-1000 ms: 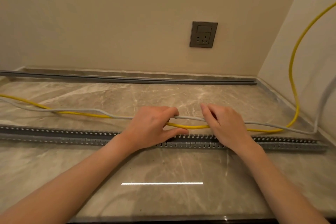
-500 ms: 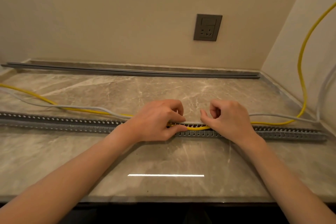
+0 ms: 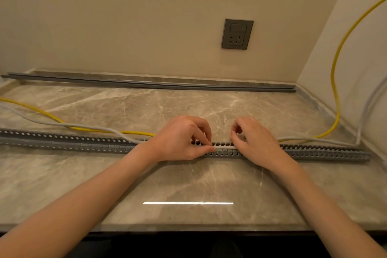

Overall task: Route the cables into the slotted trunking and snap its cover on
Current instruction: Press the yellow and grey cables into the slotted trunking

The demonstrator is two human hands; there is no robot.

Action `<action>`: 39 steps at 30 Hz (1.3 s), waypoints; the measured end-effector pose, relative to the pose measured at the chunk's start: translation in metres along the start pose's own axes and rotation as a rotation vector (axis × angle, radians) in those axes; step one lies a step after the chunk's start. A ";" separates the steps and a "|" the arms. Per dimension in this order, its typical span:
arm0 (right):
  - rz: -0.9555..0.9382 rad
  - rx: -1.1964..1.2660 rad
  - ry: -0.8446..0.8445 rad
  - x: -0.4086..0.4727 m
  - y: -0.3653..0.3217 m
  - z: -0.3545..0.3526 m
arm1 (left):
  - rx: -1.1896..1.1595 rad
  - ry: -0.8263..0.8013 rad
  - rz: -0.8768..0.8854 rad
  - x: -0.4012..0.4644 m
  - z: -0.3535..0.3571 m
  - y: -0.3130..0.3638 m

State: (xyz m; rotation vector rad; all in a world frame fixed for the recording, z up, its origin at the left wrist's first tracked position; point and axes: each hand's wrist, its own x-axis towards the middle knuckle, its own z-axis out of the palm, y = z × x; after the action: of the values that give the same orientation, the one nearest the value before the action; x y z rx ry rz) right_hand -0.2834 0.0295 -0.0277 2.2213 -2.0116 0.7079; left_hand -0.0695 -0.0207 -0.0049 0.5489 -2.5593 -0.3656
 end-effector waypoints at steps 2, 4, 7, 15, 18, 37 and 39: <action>0.018 0.006 -0.043 -0.001 -0.001 0.002 | -0.025 -0.002 -0.010 0.000 0.000 -0.002; 0.017 0.010 -0.058 -0.002 -0.001 0.003 | -0.109 -0.001 -0.035 0.001 0.001 -0.004; 0.029 0.057 -0.073 -0.001 0.001 0.004 | -0.219 0.002 -0.065 0.004 0.003 -0.005; 0.300 0.756 0.003 0.007 0.004 -0.013 | 0.020 -0.001 -0.041 0.003 0.007 -0.007; 0.305 0.942 0.186 -0.002 0.011 -0.029 | 0.068 -0.023 -0.025 0.002 0.010 -0.007; 0.072 -0.079 0.151 -0.062 0.095 -0.066 | 0.328 -0.179 0.081 0.085 0.075 0.057; 0.037 -0.051 0.084 -0.055 0.098 -0.068 | 0.315 -0.181 0.040 0.085 0.070 0.050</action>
State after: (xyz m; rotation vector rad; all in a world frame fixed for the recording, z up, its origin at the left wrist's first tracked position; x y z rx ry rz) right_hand -0.3991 0.0901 -0.0122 2.0951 -2.0123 0.7316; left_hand -0.1888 -0.0038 -0.0119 0.5979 -2.8190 0.0052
